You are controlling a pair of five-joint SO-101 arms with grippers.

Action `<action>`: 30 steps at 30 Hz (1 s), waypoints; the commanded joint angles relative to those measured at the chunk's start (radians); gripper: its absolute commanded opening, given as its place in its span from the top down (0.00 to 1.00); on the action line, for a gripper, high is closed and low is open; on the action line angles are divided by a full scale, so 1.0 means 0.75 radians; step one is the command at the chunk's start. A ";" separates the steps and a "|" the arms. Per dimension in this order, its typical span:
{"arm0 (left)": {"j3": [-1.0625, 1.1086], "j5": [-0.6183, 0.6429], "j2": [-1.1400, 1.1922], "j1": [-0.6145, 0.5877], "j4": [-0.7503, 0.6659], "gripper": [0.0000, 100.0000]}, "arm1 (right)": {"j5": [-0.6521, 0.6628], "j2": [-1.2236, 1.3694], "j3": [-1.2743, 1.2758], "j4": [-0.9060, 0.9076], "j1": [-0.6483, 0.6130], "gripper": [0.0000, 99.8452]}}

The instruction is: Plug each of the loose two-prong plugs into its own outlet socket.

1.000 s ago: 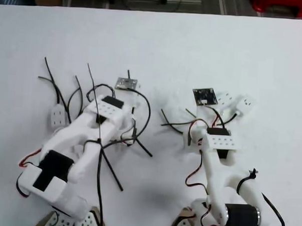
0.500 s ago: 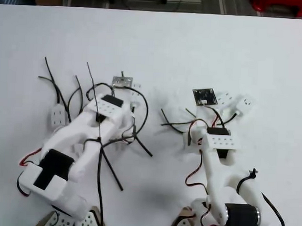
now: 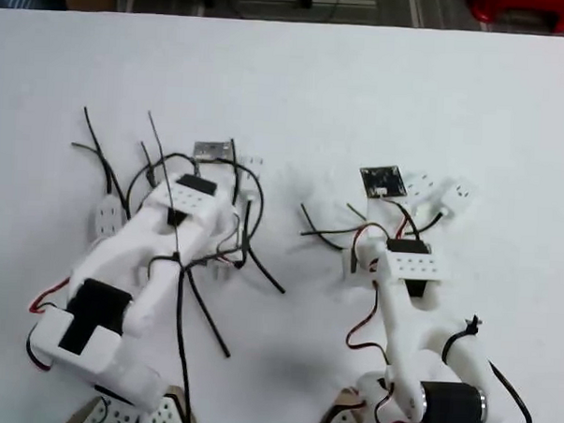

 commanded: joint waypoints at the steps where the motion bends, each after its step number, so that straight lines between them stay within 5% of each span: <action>1: -0.076 0.033 0.001 -0.028 -0.018 0.77 | 0.014 -0.046 -0.010 0.013 -0.013 0.64; 11: -0.070 0.037 0.003 -0.021 -0.065 0.78 | 0.014 -0.046 -0.010 0.011 -0.048 0.64; 19: -0.070 0.039 0.005 0.052 -0.106 0.98 | 0.047 -0.046 -0.010 0.013 -0.048 0.64; 30: -0.131 -0.043 -0.052 0.097 -0.033 0.98 | 0.049 -0.046 -0.010 0.005 -0.038 0.64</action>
